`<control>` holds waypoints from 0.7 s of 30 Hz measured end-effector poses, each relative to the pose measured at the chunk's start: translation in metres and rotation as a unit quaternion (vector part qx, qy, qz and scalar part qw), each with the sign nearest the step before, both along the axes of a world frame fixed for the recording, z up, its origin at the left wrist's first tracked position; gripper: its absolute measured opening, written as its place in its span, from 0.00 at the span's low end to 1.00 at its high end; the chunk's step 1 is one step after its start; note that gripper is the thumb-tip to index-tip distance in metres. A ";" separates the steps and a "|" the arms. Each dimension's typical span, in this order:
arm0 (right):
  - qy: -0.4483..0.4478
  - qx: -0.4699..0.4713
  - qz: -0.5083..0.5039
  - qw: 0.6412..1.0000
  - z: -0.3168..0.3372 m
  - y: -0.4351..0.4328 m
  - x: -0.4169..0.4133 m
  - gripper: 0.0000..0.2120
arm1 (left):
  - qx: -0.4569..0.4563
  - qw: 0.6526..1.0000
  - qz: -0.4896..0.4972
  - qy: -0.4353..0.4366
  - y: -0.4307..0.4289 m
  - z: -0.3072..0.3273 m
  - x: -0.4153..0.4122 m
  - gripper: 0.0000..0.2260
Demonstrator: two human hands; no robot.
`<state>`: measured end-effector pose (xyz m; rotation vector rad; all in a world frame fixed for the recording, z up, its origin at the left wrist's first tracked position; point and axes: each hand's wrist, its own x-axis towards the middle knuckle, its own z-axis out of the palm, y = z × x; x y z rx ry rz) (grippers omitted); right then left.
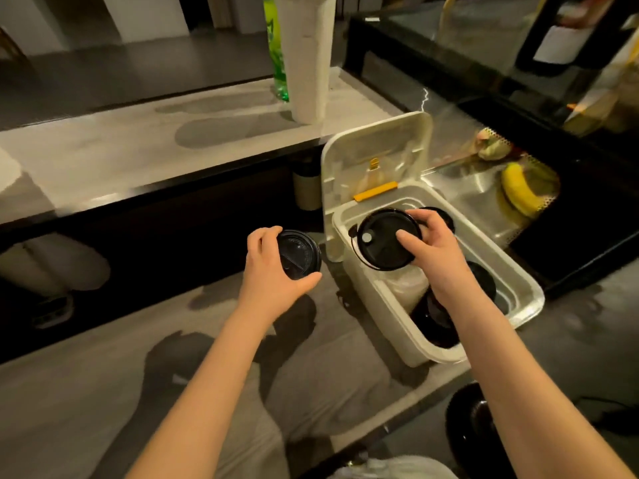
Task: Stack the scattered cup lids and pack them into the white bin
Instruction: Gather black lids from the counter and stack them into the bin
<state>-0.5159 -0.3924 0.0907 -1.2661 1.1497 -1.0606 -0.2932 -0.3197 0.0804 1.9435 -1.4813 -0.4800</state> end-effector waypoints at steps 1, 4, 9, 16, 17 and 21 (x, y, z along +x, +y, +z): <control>0.007 -0.001 -0.003 1.000 0.001 -0.005 -0.012 0.13 | -0.003 1.000 -0.002 0.000 -0.003 0.000 -0.009 0.41; 0.054 -0.019 -0.038 0.998 0.004 -0.020 -0.050 0.14 | -0.005 1.000 -0.016 0.001 -0.014 0.000 -0.031 0.41; 0.110 0.023 -0.077 0.991 0.002 -0.026 -0.101 0.14 | -0.015 0.999 -0.050 0.000 -0.027 -0.001 -0.061 0.41; 0.464 -0.043 -0.049 0.883 -0.033 -0.013 -0.114 0.20 | -0.021 0.997 -0.076 -0.003 -0.033 -0.002 -0.088 0.40; 0.479 -0.066 -0.053 0.874 -0.036 -0.011 -0.113 0.20 | -0.020 0.997 -0.077 -0.003 -0.033 -0.003 -0.090 0.40; 0.515 -0.105 -0.037 0.850 -0.040 -0.008 -0.111 0.18 | -0.026 0.996 -0.084 -0.004 -0.031 -0.004 -0.097 0.40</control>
